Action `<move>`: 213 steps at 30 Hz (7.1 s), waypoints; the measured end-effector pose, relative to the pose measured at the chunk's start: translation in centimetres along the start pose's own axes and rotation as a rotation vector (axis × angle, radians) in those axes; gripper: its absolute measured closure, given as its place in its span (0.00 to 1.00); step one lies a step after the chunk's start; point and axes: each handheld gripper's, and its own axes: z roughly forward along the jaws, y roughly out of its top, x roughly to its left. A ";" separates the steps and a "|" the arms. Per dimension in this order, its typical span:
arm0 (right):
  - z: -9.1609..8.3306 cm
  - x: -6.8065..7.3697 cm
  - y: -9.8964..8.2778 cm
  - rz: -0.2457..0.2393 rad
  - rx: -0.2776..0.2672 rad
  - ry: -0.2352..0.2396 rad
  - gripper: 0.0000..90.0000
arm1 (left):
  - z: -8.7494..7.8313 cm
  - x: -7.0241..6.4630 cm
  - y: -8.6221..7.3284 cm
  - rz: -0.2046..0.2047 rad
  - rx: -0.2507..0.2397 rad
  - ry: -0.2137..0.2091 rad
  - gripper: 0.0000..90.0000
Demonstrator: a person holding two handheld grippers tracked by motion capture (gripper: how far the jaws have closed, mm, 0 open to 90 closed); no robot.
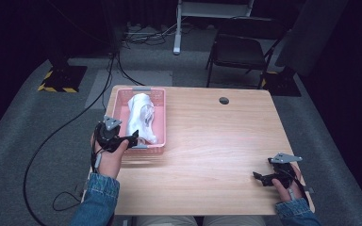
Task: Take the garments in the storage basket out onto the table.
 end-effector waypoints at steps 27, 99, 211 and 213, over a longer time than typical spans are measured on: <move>0.0 0.0 0.0 0.000 0.000 0.000 0.00 | 2.0 0.5 2.6 -0.004 -0.011 -0.001 0.09; 0.0 0.0 0.0 0.005 -0.001 -0.004 0.00 | 12.9 3.0 4.6 -0.066 0.174 0.045 0.12; 0.0 0.1 0.0 0.009 -0.002 -0.004 0.00 | 7.8 -6.7 14.4 0.043 0.175 -0.117 0.53; 0.0 0.1 0.0 0.007 -0.003 -0.004 0.00 | 7.8 -7.1 14.6 0.047 0.171 -0.124 0.53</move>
